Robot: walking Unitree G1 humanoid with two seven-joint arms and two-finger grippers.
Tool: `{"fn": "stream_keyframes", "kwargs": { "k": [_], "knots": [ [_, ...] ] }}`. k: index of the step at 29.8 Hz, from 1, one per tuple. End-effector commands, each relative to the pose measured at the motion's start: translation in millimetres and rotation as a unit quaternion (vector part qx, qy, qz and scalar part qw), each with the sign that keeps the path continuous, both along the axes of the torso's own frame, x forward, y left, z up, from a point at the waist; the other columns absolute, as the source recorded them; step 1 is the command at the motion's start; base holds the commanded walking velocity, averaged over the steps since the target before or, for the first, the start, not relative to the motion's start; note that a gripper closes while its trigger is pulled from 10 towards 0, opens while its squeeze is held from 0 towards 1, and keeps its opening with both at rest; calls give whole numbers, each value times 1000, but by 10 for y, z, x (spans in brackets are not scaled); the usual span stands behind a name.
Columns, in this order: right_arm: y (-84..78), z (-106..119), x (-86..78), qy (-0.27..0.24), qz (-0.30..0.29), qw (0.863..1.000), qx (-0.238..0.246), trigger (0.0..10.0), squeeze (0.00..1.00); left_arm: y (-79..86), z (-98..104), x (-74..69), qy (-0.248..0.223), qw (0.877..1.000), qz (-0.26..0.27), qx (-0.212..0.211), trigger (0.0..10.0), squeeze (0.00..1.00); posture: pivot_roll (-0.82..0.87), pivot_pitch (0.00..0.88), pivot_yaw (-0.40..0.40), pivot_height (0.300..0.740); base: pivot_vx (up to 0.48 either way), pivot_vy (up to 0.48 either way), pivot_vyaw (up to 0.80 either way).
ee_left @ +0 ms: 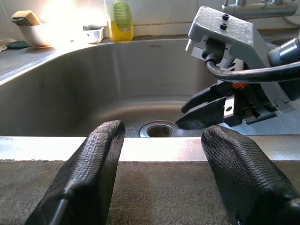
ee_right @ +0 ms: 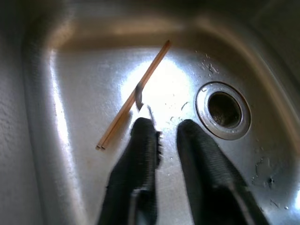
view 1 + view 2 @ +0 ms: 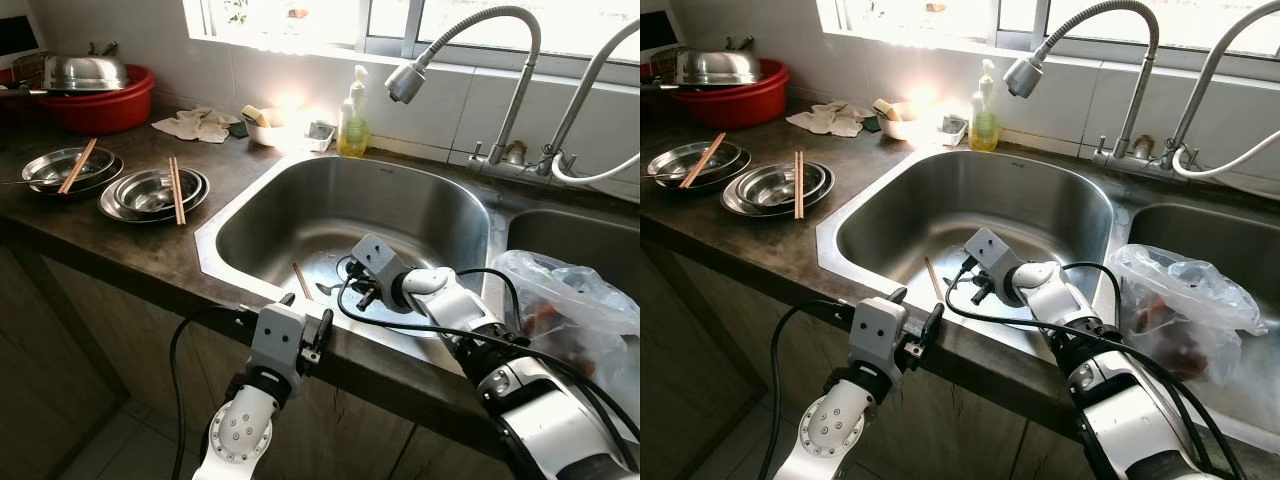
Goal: Kitchen organization
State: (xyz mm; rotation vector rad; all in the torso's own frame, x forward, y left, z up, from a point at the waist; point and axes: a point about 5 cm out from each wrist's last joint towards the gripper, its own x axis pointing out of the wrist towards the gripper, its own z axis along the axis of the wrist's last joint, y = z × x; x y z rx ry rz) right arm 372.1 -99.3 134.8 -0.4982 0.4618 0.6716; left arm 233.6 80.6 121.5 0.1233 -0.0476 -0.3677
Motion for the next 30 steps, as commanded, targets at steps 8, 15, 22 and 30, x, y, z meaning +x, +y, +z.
{"fn": "stream_keyframes", "kwargs": {
  "k": [8,15,22,30],
  "knots": [
    [-115,225,74,-67,-50,995,59,10000,0,-9,-76,-16,20,1000,1,8,10000,0,130,19,-74,740,0,0,0],
    [-162,578,-42,-194,-85,961,176,10000,0,-11,-93,-16,22,1000,1,16,10000,0,126,1,-72,740,0,0,0],
    [-185,768,-392,-289,-105,921,240,10000,0,-7,-102,-8,21,1000,-2,19,10000,0,114,0,-62,740,0,0,0],
    [-244,605,-966,-329,-145,889,285,10000,0,-68,-15,-90,5,1000,-12,-2,10000,0,109,0,-45,740,0,0,0]
  ]
}}
